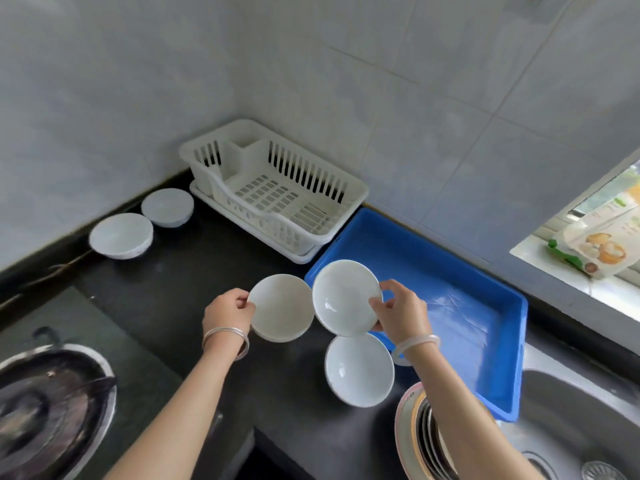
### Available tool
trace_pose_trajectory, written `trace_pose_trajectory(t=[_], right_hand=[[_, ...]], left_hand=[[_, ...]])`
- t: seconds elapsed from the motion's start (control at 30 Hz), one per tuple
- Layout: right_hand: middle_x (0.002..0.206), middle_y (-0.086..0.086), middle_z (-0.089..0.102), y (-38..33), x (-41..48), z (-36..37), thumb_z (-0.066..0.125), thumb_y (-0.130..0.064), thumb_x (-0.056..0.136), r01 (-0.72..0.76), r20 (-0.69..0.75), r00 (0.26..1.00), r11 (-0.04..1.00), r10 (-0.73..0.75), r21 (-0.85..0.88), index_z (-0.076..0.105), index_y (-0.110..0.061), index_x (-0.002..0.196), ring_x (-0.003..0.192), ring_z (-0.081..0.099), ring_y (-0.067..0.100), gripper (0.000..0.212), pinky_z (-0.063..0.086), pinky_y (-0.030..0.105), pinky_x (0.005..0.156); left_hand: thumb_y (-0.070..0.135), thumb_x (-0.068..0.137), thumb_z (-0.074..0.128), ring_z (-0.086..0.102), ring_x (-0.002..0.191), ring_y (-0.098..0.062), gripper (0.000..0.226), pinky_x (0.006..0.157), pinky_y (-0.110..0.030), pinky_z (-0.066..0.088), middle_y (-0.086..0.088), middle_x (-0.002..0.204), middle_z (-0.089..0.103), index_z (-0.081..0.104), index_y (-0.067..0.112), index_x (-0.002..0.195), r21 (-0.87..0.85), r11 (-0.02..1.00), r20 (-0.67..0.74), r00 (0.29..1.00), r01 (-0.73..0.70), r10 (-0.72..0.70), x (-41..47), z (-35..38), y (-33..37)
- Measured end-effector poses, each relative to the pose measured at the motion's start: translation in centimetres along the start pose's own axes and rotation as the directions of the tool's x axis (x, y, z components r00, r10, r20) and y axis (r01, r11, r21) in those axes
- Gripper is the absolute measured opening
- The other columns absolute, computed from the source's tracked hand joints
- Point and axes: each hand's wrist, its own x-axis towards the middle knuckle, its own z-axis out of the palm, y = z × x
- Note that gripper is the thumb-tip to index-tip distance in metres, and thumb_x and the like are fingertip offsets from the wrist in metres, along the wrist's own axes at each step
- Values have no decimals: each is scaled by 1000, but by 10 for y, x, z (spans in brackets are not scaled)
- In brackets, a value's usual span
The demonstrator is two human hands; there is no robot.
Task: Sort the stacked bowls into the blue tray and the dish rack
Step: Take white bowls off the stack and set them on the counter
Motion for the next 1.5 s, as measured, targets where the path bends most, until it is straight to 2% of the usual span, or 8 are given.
trace_pose_trajectory(t=[0.37, 0.67, 0.83, 0.93, 1.2, 1.3, 1.4, 1.5], right_hand=[[79, -4, 53, -77, 76, 139, 53, -12, 87, 7, 240, 971, 1000, -3, -18, 55, -18, 107, 51, 58, 10, 22, 59, 29, 51], [86, 6, 58, -128, 124, 233, 50, -8, 88, -15, 348, 937, 997, 38, -70, 47, -17, 100, 48, 60, 13, 15, 54, 26, 46], [88, 8, 57, -133, 142, 260, 48, -5, 88, -96, 334, 936, 993, 111, -62, 47, -14, 99, 49, 62, 17, 15, 59, 46, 70], [94, 8, 55, -132, 147, 270, 49, -5, 87, -151, 324, 933, 988, 153, -32, 47, -14, 107, 49, 63, 18, 22, 59, 47, 71], [95, 8, 55, -135, 147, 289, 53, -5, 87, -239, 300, 932, 966, 201, 94, 42, -23, 75, 53, 65, 21, 25, 61, 44, 66], [99, 8, 54, -136, 147, 289, 53, -6, 88, -307, 328, 913, 937, 242, 165, 48, -18, 89, 59, 61, 17, 14, 60, 36, 63], [101, 11, 62, -132, 144, 288, 54, -6, 88, -358, 423, 867, 919, 262, 165, 45, -15, 126, 83, 66, 24, 40, 58, 39, 77], [96, 7, 64, -125, 135, 285, 59, -2, 86, -394, 486, 837, 893, 250, 219, 38, -14, 137, 105, 62, 26, 57, 51, 46, 94]], left_hand=[[2, 77, 55, 59, 57, -12, 17, 70, -43, 59, -4, 82, 67, 62, 17, 78, -290, 922, -250, 910, 256, -331, 66, -73, -64], [1, 79, 55, 61, 68, -26, 16, 74, -45, 59, -7, 86, 64, 63, 11, 89, -398, 866, -298, 850, 303, -435, 123, -102, -85], [0, 81, 54, 59, 67, -25, 19, 72, -43, 59, -9, 89, 62, 63, 8, 95, -452, 829, -305, 817, 329, -490, 141, -105, -89], [0, 81, 55, 59, 68, -26, 20, 72, -43, 59, -10, 89, 62, 63, 6, 98, -467, 822, -308, 811, 326, -497, 147, -106, -90], [0, 82, 58, 59, 70, -23, 16, 61, -28, 54, -13, 96, 66, 62, 6, 96, -527, 796, -310, 805, 298, -506, 151, -101, -96], [2, 84, 58, 62, 82, -26, 18, 66, -31, 55, -17, 105, 66, 61, 5, 101, -555, 790, -314, 813, 262, -490, 149, -98, -97], [7, 89, 53, 61, 101, -32, 25, 79, -42, 56, -17, 119, 60, 56, 7, 114, -636, 719, -222, 825, 281, -519, 148, -95, -97], [7, 93, 45, 59, 109, -38, 36, 90, -51, 51, -15, 131, 52, 47, 12, 128, -740, 582, -76, 818, 338, -570, 147, -93, -93]])
